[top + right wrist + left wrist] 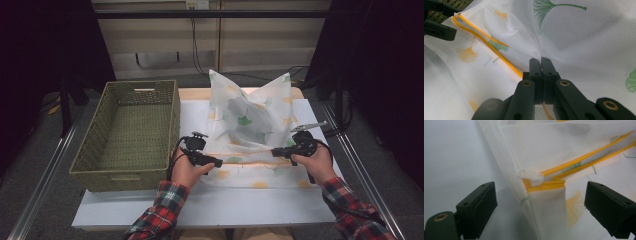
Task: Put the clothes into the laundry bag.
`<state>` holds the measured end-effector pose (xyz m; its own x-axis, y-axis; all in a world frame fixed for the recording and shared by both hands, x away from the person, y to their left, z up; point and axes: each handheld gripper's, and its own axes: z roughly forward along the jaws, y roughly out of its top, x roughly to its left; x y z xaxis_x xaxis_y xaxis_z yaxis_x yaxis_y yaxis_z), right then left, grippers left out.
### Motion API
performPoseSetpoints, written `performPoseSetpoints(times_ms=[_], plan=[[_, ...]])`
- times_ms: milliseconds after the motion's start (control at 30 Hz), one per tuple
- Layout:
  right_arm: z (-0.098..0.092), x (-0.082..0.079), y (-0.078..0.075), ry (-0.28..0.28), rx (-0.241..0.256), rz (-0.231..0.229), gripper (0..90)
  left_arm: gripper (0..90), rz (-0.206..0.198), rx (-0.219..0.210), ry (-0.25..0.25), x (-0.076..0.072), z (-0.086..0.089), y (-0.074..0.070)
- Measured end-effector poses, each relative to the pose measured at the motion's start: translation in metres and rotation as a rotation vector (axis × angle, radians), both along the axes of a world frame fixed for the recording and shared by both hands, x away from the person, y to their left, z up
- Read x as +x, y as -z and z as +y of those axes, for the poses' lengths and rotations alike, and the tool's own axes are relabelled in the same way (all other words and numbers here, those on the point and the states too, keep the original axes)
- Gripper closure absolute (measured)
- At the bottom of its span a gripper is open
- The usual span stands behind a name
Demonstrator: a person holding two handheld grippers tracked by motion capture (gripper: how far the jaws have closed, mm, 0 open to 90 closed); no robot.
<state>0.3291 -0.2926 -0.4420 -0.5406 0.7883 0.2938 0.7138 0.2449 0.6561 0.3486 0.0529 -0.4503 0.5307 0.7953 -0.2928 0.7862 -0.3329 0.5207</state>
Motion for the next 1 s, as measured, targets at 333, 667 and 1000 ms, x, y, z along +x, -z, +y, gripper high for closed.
performPoseSetpoints(times_ms=[333, 667, 1000], plan=[[-0.0036, 0.0004, -0.0012, 0.013, 0.004, -0.006, 89.3, 15.6, 0.035, 0.016, 0.030, -0.0022, -0.0007, 0.0018], [-0.0060, -0.0001, -0.0025, 0.024, 0.003, -0.009, 89.3, 24.9, 0.050, 0.013, 0.034, -0.0021, 0.0012, 0.0003], [-0.0076, -0.0011, -0.0025, 0.026, 0.000, -0.012, 89.3, 46.0, 0.072, -0.017, 0.043, -0.0042, 0.0011, -0.0012]])
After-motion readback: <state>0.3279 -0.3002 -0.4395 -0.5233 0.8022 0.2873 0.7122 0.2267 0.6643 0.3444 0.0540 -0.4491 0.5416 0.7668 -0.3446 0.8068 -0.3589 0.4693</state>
